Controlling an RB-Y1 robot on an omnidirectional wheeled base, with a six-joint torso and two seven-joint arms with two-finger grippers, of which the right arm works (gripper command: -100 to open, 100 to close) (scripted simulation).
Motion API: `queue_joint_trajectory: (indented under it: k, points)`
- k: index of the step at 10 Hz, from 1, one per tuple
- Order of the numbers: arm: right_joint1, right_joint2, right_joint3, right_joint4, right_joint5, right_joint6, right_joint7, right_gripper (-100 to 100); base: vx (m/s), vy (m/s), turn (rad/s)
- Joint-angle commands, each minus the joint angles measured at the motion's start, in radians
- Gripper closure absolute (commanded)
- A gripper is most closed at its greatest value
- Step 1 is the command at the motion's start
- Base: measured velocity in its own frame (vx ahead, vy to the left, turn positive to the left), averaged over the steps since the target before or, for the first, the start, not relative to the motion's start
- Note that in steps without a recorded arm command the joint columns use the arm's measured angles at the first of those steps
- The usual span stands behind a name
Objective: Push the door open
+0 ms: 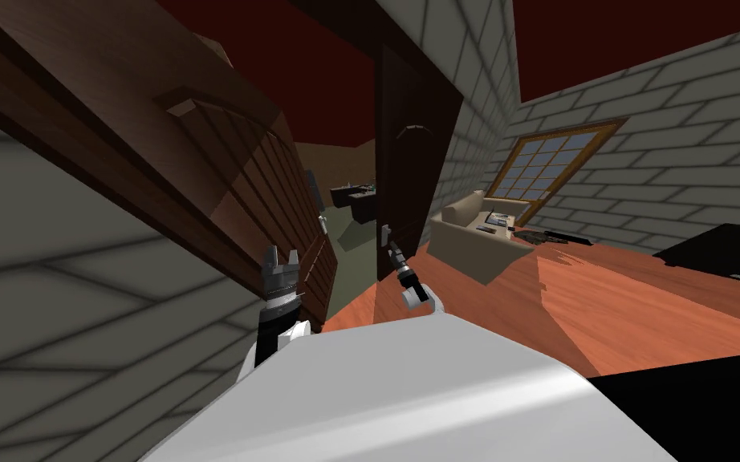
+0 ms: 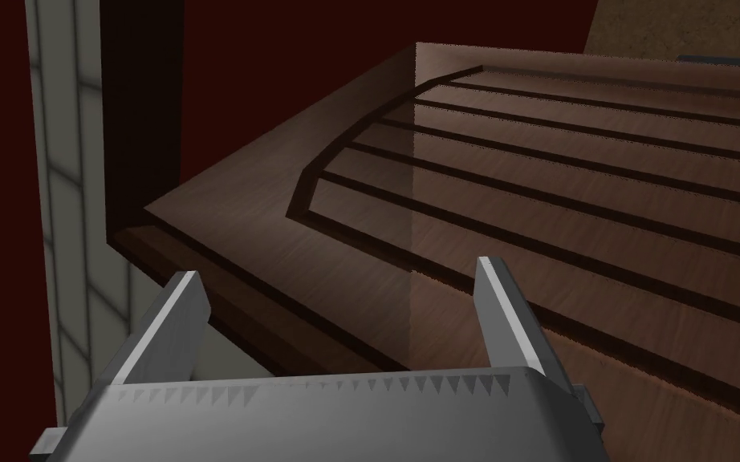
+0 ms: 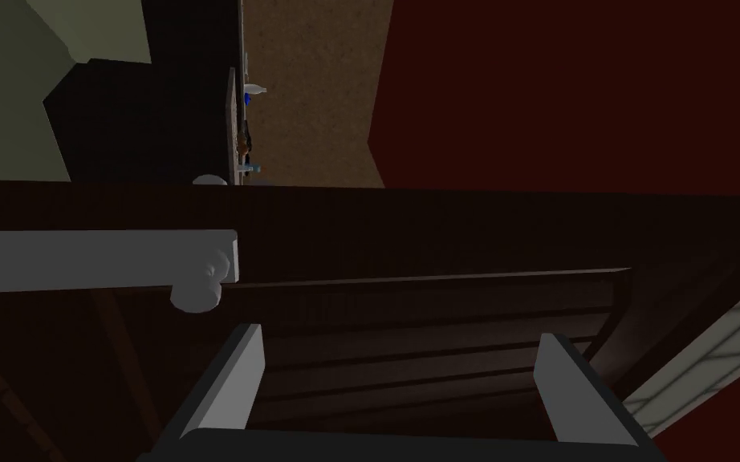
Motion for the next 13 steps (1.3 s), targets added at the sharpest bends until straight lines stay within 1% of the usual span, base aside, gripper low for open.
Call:
queue_joint_trajectory:
  k: [1,2,3,4,5,8,10,13]
  points:
    - [-0.019,-0.003,0.014,0.033,-0.003,0.014,-0.013,-100,0.104,-0.211,0.117]
    - [-0.027,-0.003,0.019,0.047,-0.004,0.018,-0.017,-100,0.084,-0.171,0.103]
    - [-0.044,-0.004,0.028,0.073,-0.005,0.027,-0.025,-100,0.071,-0.181,0.097]
    - [-0.052,-0.004,0.033,0.087,-0.006,0.032,-0.029,-100,0.069,-0.175,0.081]
    - [-0.068,-0.004,0.042,0.113,-0.008,0.040,-0.037,-100,0.073,-0.197,0.115]
    - [-0.097,-0.005,0.059,0.161,-0.011,0.056,-0.052,-100,0.092,-0.175,0.087]
    - [-0.124,-0.005,0.075,0.205,-0.014,0.071,-0.066,-100,0.103,-0.183,0.100]
    - [-0.149,-0.006,0.089,0.246,-0.017,0.085,-0.078,-100,0.061,-0.165,0.070]
